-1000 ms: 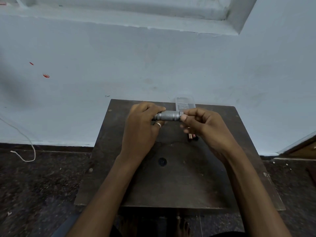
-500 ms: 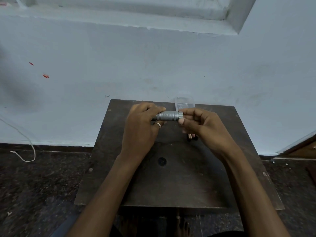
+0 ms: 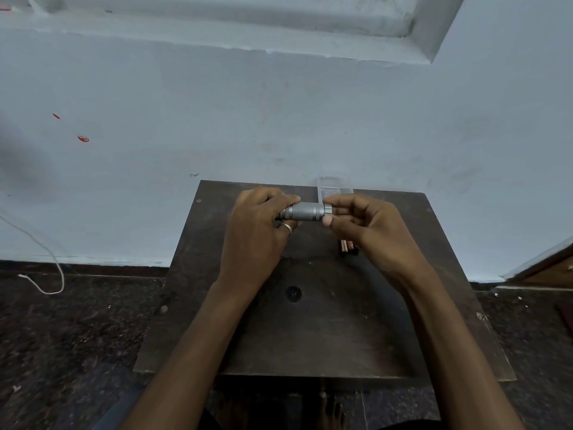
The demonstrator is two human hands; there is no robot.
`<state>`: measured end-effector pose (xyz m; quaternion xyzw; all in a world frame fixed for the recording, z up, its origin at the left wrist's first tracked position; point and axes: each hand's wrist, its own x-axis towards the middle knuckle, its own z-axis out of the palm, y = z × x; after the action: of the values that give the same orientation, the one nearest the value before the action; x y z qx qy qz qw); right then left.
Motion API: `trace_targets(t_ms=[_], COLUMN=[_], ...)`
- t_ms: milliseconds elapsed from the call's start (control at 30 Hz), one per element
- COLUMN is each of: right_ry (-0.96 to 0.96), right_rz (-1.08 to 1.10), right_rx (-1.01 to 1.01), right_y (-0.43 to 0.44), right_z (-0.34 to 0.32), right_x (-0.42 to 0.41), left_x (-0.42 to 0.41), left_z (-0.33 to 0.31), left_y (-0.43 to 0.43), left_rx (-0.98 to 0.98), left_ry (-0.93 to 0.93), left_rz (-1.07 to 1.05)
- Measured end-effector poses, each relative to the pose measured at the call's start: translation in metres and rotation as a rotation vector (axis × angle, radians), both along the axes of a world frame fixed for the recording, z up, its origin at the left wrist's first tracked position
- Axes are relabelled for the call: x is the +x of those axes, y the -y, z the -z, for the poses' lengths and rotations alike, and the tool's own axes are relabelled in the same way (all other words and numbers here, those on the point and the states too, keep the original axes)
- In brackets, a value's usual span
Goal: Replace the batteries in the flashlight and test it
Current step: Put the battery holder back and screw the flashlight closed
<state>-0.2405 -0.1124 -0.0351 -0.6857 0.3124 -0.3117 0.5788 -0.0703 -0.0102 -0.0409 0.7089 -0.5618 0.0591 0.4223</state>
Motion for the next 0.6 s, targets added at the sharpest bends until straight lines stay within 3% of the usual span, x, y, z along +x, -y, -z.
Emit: trace_targets(t_ms=[233,433,600], right_ry=[-0.232,-0.016,0.001], right_rz=[0.153,0.059,0.038], right_rx=[-0.135,-0.025,-0.019], right_y=[-0.010,0.000,0.002], right_z=[0.004,0.000,0.000], right_x=[0.013,0.002,0.000], left_x=[-0.001,0.000,-0.001], left_z=[0.001,0.001,0.002], left_y=[0.000,0.001,0.001], left_rx=[-0.007,0.003,-0.002], left_ry=[0.004,0.004,0.017], left_rz=[-0.007,-0.006,0.001])
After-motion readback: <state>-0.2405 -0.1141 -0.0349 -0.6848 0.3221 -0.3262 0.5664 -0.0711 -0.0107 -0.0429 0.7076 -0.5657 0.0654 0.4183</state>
